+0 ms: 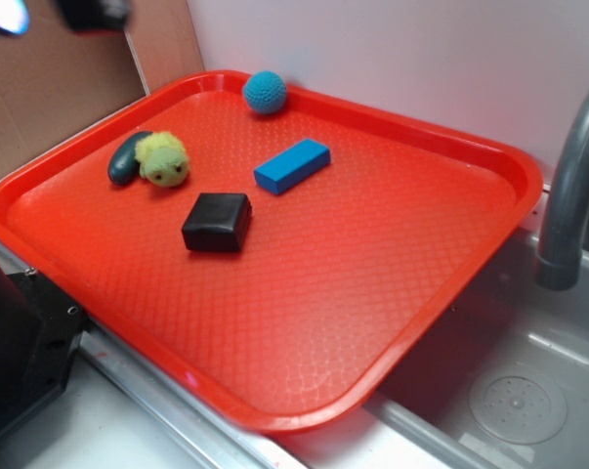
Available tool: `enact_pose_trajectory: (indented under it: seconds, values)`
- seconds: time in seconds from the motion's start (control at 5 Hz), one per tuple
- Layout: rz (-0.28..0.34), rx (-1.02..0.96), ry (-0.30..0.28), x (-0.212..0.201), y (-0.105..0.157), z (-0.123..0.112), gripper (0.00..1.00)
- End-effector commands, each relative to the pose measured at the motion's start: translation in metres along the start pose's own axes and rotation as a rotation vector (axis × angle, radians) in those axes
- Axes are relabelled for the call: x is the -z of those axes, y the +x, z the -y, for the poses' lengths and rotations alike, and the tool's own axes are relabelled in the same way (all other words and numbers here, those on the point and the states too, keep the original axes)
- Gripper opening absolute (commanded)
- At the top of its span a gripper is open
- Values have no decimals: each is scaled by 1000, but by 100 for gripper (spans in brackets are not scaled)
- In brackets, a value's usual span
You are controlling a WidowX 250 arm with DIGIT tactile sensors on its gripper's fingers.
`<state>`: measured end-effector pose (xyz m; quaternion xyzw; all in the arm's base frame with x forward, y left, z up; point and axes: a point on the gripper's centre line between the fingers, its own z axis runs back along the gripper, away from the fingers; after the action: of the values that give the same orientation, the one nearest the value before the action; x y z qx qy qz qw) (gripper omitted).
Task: Grab the green animal.
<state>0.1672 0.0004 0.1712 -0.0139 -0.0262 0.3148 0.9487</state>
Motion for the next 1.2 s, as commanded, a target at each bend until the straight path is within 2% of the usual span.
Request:
enact_pose_trajectory:
  seconds: [0.0,0.2,0.4,0.6,0.8,1.0]
  values:
    - [56,-453,-53,54,49,-8,100]
    - [91,-537,-59,77,49,-19,100]
    - [107,-572,-7,94,50,-32,100]
    - [100,-591,-31,110,53,-43,100]
    - [135,-603,-46,121,62,-43,100]
    - [135,-552,-121,130,73,-42,100]
